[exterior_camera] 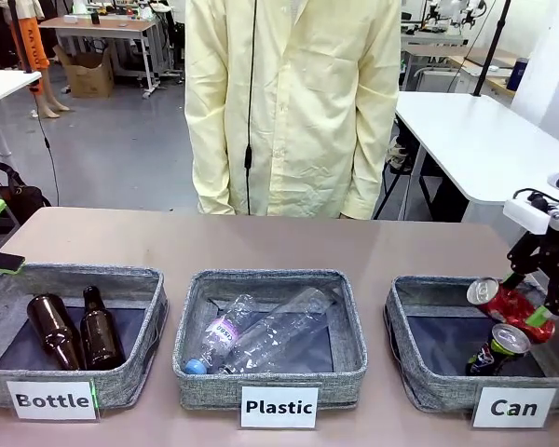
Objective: Sort the can waste into the basket.
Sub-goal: Pick up the can waste from the table and place it in the right Fabric basket.
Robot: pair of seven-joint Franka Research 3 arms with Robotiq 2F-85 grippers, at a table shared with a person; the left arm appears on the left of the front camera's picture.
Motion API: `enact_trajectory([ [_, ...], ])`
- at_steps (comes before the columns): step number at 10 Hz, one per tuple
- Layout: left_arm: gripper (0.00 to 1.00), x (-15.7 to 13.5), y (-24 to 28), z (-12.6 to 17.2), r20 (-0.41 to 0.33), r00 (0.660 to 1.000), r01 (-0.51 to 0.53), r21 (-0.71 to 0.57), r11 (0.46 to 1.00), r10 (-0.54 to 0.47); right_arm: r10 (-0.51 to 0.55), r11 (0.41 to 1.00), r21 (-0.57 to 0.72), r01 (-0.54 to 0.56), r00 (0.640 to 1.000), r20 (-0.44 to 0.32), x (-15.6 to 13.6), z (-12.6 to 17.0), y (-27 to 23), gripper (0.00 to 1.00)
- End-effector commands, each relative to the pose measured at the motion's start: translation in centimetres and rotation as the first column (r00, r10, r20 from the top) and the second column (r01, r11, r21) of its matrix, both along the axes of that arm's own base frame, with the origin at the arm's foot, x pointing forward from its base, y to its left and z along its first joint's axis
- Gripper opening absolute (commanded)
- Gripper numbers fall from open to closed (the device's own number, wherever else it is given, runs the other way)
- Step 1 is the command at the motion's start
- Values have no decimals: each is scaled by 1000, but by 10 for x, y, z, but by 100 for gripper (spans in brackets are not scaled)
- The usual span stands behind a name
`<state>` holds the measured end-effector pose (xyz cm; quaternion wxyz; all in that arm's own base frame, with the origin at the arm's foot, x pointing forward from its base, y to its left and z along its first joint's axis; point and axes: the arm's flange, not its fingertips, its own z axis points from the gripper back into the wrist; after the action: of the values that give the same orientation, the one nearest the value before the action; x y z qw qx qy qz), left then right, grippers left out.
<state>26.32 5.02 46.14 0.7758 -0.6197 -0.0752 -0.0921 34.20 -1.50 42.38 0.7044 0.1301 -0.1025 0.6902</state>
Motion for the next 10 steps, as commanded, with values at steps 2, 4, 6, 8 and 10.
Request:
enact_trajectory([
  [2, 100, 0, -1, 1, 14, 1000, 2, -17, 1000, -2, 3, 997, 75, -4, 1000, 12, 11, -2, -4, 100],
  [4, 100, 0, -1, 1, 14, 1000, 2, -17, 1000, -2, -20, 994, 109, 19, 1000, 13, 14, -1, -7, 100],
  [6, 100, 0, -1, 1, 14, 1000, 2, -17, 1000, -2, -47, 987, 154, 45, 999, 4, 16, -1, -8, 100],
  [8, 100, 0, -1, 1, 14, 1000, 2, -17, 1000, -2, -174, 914, 363, 182, 983, -56, 18, 11, -10, 100],
  [10, 100, 0, -1, 1, 14, 1000, 2, -17, 1000, -2, -590, 495, 571, 655, 736, -333, 24, 34, -5, 100],
])
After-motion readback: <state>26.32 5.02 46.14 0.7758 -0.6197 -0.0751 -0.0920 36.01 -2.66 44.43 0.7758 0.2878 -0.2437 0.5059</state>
